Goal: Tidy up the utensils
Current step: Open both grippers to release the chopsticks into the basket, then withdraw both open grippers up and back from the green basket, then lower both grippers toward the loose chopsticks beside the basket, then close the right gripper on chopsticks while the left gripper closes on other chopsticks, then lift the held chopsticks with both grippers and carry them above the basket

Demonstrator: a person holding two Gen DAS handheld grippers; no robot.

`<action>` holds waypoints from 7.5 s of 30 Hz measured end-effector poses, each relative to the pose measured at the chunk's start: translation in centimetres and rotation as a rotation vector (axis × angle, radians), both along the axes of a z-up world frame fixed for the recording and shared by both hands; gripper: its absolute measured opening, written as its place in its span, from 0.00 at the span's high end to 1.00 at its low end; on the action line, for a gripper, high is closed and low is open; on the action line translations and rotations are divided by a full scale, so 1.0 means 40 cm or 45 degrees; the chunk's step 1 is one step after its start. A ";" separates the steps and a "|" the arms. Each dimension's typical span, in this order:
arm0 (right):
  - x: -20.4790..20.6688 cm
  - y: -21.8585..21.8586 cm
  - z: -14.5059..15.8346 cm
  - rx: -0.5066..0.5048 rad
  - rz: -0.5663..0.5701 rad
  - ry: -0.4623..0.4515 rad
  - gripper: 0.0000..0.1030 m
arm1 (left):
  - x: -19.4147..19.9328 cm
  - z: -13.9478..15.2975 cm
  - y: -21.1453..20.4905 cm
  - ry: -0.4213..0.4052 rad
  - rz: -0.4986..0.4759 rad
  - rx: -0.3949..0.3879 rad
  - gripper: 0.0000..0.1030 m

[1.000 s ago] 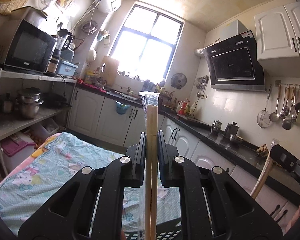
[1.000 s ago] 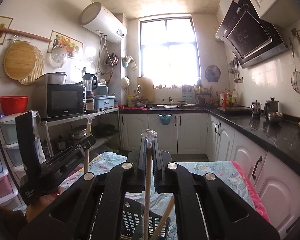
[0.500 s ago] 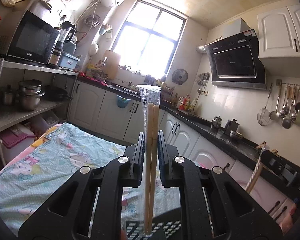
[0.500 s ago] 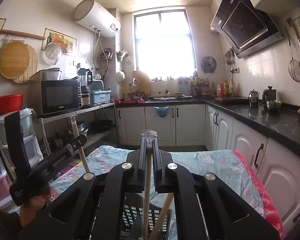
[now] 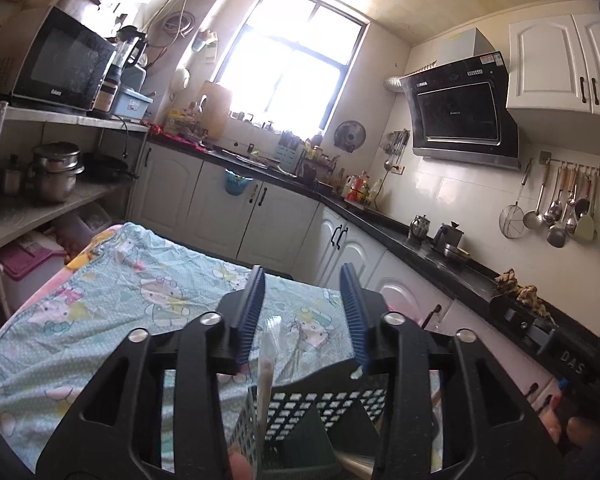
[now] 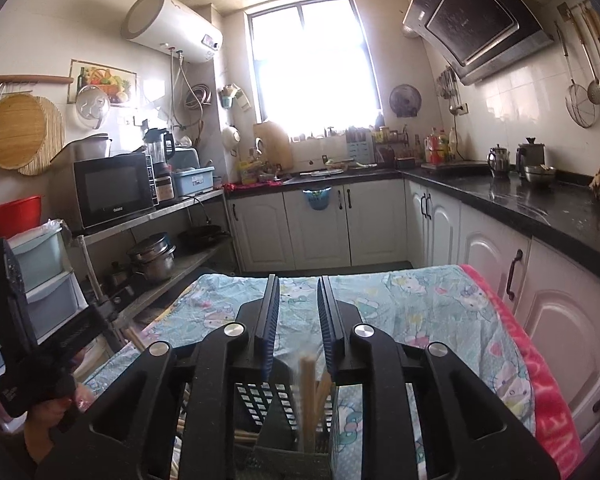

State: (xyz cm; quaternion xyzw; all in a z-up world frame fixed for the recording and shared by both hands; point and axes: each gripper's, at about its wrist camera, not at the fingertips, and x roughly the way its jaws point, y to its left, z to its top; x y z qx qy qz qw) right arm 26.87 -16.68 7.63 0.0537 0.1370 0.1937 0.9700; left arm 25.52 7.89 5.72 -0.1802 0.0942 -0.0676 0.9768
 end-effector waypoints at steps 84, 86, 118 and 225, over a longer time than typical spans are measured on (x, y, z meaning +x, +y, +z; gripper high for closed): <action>-0.235 0.005 -0.189 -0.289 0.075 0.378 0.34 | -0.277 -0.215 -0.024 0.594 -0.096 0.147 0.10; -0.230 0.001 -0.202 -0.292 0.070 0.393 0.34 | -0.272 -0.229 -0.027 0.616 -0.108 0.139 0.10; -0.056 -0.024 -0.406 -0.156 0.042 0.786 0.51 | -0.129 -0.403 0.046 0.836 -0.164 -0.395 0.42; -0.118 -0.058 -0.051 0.160 0.276 0.468 0.96 | -0.253 -0.010 -0.013 0.315 -0.322 -0.190 0.98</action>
